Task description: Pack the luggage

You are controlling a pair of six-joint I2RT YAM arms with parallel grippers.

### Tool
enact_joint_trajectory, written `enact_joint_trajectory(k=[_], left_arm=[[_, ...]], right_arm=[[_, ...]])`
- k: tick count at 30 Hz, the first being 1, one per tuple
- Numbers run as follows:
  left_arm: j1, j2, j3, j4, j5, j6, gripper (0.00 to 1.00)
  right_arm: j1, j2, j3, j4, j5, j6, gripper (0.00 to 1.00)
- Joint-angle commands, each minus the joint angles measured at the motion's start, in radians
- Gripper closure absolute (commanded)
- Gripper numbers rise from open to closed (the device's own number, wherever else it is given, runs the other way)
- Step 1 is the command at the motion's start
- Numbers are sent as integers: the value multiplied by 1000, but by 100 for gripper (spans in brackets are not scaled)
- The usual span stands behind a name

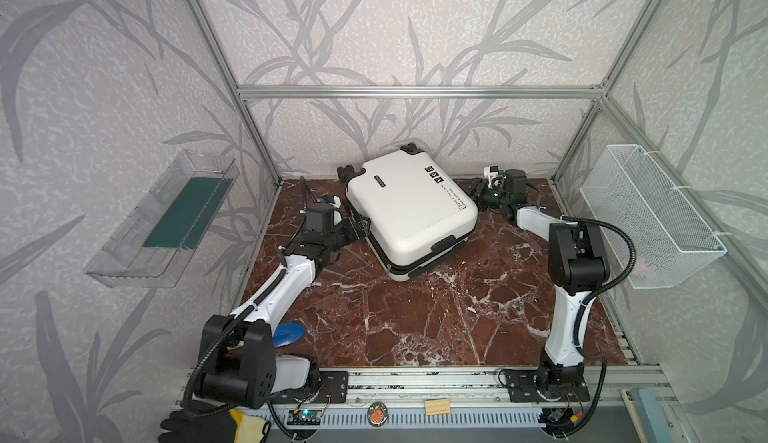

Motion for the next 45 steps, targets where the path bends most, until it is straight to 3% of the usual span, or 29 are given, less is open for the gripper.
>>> enact_joint_trajectory(k=[1, 8, 17, 22, 30, 45], left_arm=[[-36, 55, 78, 89, 107, 15, 11], [-50, 69, 78, 119, 153, 5, 10], [-51, -71, -53, 158, 149, -15, 10], [-46, -151, -57, 82, 104, 26, 8], [-8, -209, 66, -99, -16, 126, 7], [194, -122, 48, -82, 4, 104, 6]], right_arm=[[111, -35, -177, 123, -133, 19, 39], [175, -151, -407, 237, -127, 34, 41], [296, -318, -482, 85, -91, -85, 42], [282, -421, -471, -143, -24, -226, 41], [252, -522, -482, -283, 47, -299, 33], [186, -735, -544, -505, 177, -430, 31]])
